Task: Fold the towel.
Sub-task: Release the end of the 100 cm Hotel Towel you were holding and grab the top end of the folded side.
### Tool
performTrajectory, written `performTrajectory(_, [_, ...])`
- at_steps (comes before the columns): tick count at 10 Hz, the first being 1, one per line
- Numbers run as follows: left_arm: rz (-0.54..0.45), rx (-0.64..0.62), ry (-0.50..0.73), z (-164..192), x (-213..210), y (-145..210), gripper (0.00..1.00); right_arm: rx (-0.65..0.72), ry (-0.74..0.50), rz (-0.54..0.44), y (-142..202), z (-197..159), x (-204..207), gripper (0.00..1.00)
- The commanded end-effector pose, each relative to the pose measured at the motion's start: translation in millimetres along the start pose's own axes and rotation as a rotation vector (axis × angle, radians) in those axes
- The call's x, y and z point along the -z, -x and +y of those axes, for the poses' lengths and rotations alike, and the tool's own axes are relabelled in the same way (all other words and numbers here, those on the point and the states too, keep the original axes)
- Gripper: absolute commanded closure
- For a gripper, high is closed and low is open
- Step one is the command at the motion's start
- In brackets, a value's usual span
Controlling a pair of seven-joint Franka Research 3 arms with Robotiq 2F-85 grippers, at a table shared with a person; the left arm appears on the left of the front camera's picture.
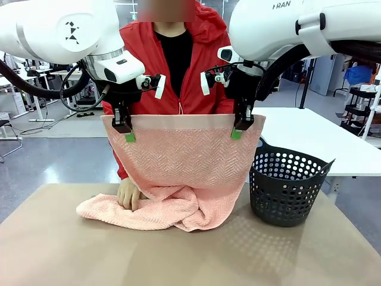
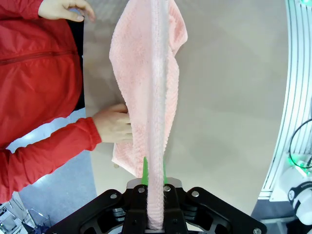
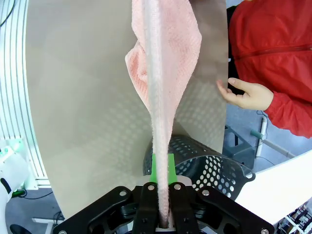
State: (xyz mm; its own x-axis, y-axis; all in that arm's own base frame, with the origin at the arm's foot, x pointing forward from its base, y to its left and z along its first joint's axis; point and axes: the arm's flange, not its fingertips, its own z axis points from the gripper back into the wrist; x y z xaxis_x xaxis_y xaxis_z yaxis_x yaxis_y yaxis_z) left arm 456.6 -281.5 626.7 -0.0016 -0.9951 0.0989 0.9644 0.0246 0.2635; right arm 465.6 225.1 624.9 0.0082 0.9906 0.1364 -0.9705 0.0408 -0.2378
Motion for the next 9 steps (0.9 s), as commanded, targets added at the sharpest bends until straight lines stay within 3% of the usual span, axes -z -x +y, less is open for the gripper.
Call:
performTrajectory(1, [0.011,0.004,-0.009,0.8,-1.4,0.9,1.0,0.0,0.003,0.002,0.7,0.5,-1.0,1.0])
performTrajectory(9, [0.011,0.004,-0.009,0.8,-1.4,0.9,1.0,0.0,0.003,0.002,0.7,0.5,-1.0,1.0])
